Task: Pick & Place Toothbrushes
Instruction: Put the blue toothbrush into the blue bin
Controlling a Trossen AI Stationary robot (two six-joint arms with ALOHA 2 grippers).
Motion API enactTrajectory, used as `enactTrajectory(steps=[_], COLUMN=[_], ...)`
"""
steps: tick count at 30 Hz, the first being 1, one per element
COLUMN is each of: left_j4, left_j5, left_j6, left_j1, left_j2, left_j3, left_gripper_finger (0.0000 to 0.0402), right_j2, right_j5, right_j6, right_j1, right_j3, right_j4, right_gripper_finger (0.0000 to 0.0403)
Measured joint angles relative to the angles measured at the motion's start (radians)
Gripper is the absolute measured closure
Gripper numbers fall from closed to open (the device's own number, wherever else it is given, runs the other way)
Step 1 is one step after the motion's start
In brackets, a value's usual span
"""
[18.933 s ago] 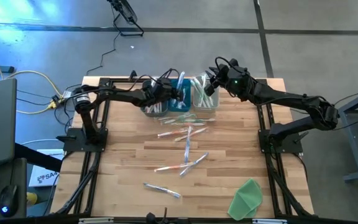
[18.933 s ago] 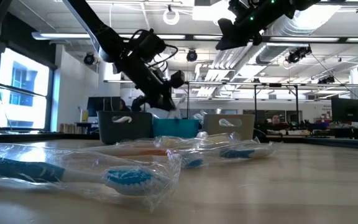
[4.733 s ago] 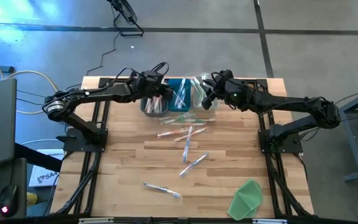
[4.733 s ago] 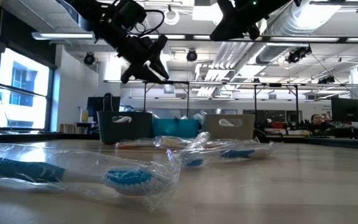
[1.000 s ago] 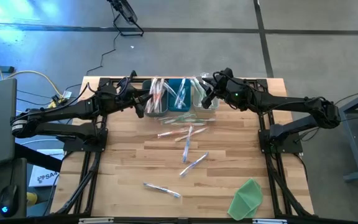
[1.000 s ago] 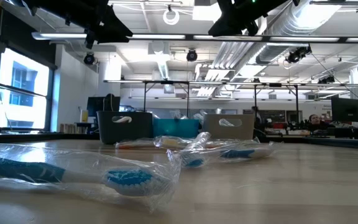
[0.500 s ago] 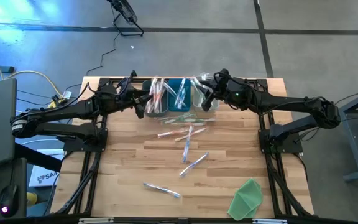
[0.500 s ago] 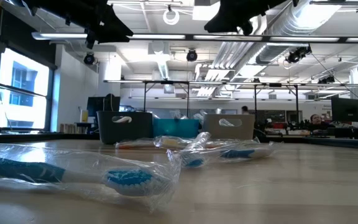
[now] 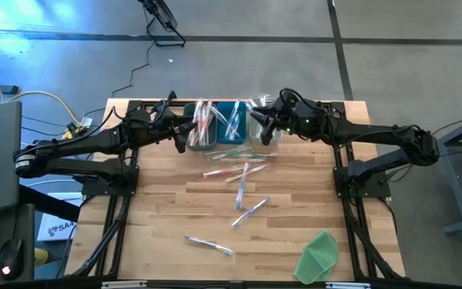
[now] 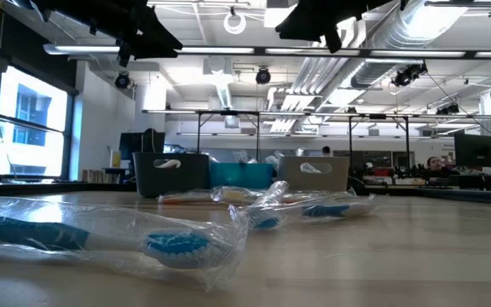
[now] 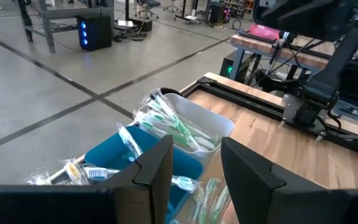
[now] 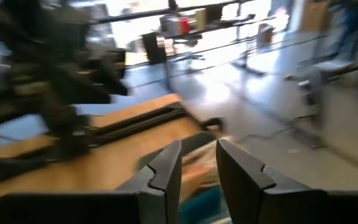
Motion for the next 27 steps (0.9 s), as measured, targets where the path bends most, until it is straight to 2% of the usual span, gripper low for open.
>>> enactTrajectory(steps=[7, 11, 14, 17, 21, 27], left_j4=[0.000, 0.001, 0.011, -0.002, -0.001, -0.014], left_j5=[0.043, 0.052, 0.058, 0.119, 0.175, 0.293], left_j6=[0.000, -0.004, -0.050, -0.075, -0.130, -0.221], left_j1=[0.000, 0.000, 0.000, 0.000, 0.000, 0.000], left_j2=[0.000, 0.000, 0.000, 0.000, 0.000, 0.000], left_j3=[0.000, 0.000, 0.000, 0.000, 0.000, 0.000], left_gripper_finger=[0.0268, 0.0268, 0.0268, 0.0268, 0.0268, 0.0268], right_j2=[0.000, 0.000, 0.000, 0.000, 0.000, 0.000], right_j5=[-0.300, -0.415, -0.494, -0.567, -0.536, -0.350], right_j6=[0.090, 0.103, 0.198, 0.263, 0.277, 0.256], right_j1=[0.000, 0.001, 0.010, 0.026, 0.064, 0.164], right_j3=[0.000, 0.000, 0.000, 0.000, 0.000, 0.000], right_j4=[0.001, 0.008, 0.006, -0.014, -0.095, -0.258], right_gripper_finger=[0.0310, 0.0310, 0.0310, 0.0310, 0.0310, 0.0310])
